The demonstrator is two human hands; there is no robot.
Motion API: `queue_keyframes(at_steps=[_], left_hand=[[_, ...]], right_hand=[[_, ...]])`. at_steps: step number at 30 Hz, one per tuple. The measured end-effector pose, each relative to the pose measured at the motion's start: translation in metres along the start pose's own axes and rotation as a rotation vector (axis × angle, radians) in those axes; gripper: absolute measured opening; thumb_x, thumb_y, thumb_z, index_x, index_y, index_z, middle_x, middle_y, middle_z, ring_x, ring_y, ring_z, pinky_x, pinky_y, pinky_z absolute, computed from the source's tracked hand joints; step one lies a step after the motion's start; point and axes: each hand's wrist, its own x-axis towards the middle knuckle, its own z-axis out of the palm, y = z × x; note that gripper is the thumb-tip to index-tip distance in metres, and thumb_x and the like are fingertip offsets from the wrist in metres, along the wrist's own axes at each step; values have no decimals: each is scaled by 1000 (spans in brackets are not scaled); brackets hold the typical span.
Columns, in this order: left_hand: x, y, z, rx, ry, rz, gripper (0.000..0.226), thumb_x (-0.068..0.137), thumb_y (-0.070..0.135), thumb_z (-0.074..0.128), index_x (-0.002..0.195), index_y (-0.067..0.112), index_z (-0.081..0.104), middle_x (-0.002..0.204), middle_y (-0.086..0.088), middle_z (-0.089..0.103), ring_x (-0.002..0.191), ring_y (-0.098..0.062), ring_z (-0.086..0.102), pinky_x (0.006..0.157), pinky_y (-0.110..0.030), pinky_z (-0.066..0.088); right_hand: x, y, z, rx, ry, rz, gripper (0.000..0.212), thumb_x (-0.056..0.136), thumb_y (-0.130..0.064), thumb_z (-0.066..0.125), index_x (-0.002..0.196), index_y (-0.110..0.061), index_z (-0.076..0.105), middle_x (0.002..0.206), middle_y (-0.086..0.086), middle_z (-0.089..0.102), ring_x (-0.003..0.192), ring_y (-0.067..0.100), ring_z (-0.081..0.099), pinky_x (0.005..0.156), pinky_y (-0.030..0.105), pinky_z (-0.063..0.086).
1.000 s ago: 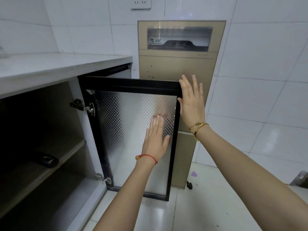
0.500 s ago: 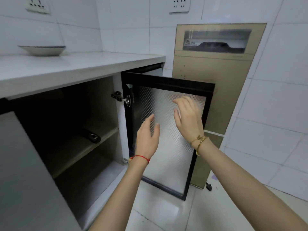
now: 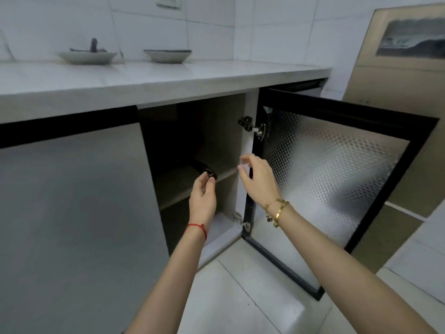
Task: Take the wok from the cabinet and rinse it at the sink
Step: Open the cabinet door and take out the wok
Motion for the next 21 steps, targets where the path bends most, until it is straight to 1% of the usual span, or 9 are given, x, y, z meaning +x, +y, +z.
queue_keyframes(at_steps=[2, 5, 7, 9, 10, 12, 16, 19, 21], left_hand=[[10, -5, -12, -20, 39, -70, 47, 101, 33, 43, 146, 20, 38, 149, 0, 42, 139, -17, 37, 107, -27, 29], [32, -12, -24, -41, 83, -153, 49, 101, 33, 43, 147, 19, 36, 151, -2, 40, 140, -21, 36, 111, -32, 30], [51, -19, -29, -52, 113, -183, 50, 101, 33, 43, 148, 17, 36, 151, -4, 40, 139, -21, 38, 112, -34, 30], [68, -24, -32, -56, 136, -198, 51, 100, 34, 43, 148, 16, 35, 151, -6, 41, 139, -22, 39, 113, -35, 30], [77, -26, -32, -61, 145, -205, 52, 100, 34, 43, 147, 15, 35, 150, -7, 42, 138, -22, 39, 113, -36, 31], [94, -29, -31, -77, 160, -224, 52, 101, 35, 43, 147, 13, 36, 149, -9, 43, 138, -24, 40, 111, -36, 31], [127, -39, -26, -117, 188, -256, 53, 100, 36, 44, 146, 10, 37, 146, -11, 45, 135, -27, 42, 112, -36, 31], [148, -47, -21, -129, 208, -263, 57, 98, 41, 46, 146, 11, 37, 145, -12, 46, 133, -29, 43, 115, -42, 31], [162, -53, -19, -158, 226, -277, 55, 97, 41, 47, 143, 11, 41, 143, -13, 49, 131, -30, 46, 114, -45, 32]], right_hand=[[11, -4, 18, 79, -55, 40, 32, 97, -28, 52, 125, -14, 57, 118, 3, 63, 110, 16, 56, 94, 29, 47], [33, -8, 42, 156, -121, 100, 33, 96, -29, 54, 125, -13, 56, 117, 5, 64, 110, 19, 58, 96, 35, 50], [48, -12, 60, 194, -170, 126, 34, 95, -28, 54, 125, -12, 56, 117, 5, 64, 110, 21, 59, 94, 33, 50], [65, -13, 77, 204, -212, 137, 35, 95, -28, 55, 126, -11, 56, 118, 7, 64, 107, 21, 61, 87, 26, 47], [72, -13, 85, 207, -234, 140, 36, 95, -28, 55, 126, -10, 56, 119, 7, 64, 106, 21, 61, 84, 24, 45], [87, -11, 101, 205, -290, 135, 39, 95, -29, 55, 127, -9, 54, 121, 11, 64, 107, 24, 62, 81, 25, 45], [110, -4, 131, 186, -416, 175, 42, 94, -27, 56, 129, -5, 53, 124, 17, 61, 113, 32, 59, 83, 28, 45], [123, 3, 146, 198, -503, 207, 39, 94, -27, 56, 126, -4, 56, 120, 15, 62, 110, 31, 59, 82, 28, 43], [132, 9, 156, 246, -579, 254, 35, 94, -28, 56, 121, -6, 59, 111, 11, 62, 101, 26, 59, 81, 30, 44]])
